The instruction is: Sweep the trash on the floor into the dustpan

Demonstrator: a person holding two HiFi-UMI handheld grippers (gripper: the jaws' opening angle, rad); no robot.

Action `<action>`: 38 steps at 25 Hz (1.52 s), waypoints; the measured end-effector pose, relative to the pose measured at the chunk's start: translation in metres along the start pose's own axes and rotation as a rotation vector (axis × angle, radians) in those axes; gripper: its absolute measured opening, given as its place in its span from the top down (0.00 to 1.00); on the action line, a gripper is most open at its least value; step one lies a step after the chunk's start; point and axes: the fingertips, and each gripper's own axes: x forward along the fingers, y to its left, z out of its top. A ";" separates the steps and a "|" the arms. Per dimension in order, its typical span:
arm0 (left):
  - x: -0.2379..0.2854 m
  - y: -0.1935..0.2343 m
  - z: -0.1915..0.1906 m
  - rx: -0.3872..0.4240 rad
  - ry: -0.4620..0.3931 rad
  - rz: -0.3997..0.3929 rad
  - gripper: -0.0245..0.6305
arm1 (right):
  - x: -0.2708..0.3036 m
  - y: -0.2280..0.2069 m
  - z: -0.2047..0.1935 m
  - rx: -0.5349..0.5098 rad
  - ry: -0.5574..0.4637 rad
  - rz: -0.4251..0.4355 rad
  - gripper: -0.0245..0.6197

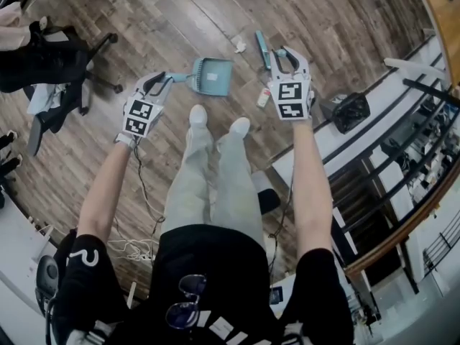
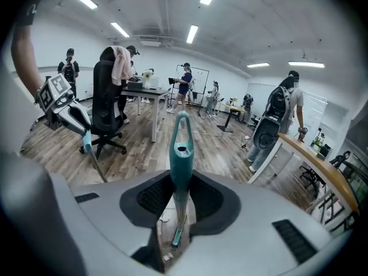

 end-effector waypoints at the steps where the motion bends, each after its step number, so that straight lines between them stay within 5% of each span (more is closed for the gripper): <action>1: 0.001 0.000 0.000 -0.008 -0.003 0.003 0.83 | 0.001 0.005 -0.002 -0.011 -0.001 0.012 0.83; 14: -0.001 0.001 -0.001 -0.038 -0.007 0.030 0.83 | -0.038 0.092 -0.096 -0.046 0.115 0.192 0.83; 38: -0.008 -0.004 -0.006 -0.082 0.032 0.080 0.83 | -0.121 0.137 -0.140 -0.158 0.227 0.373 0.83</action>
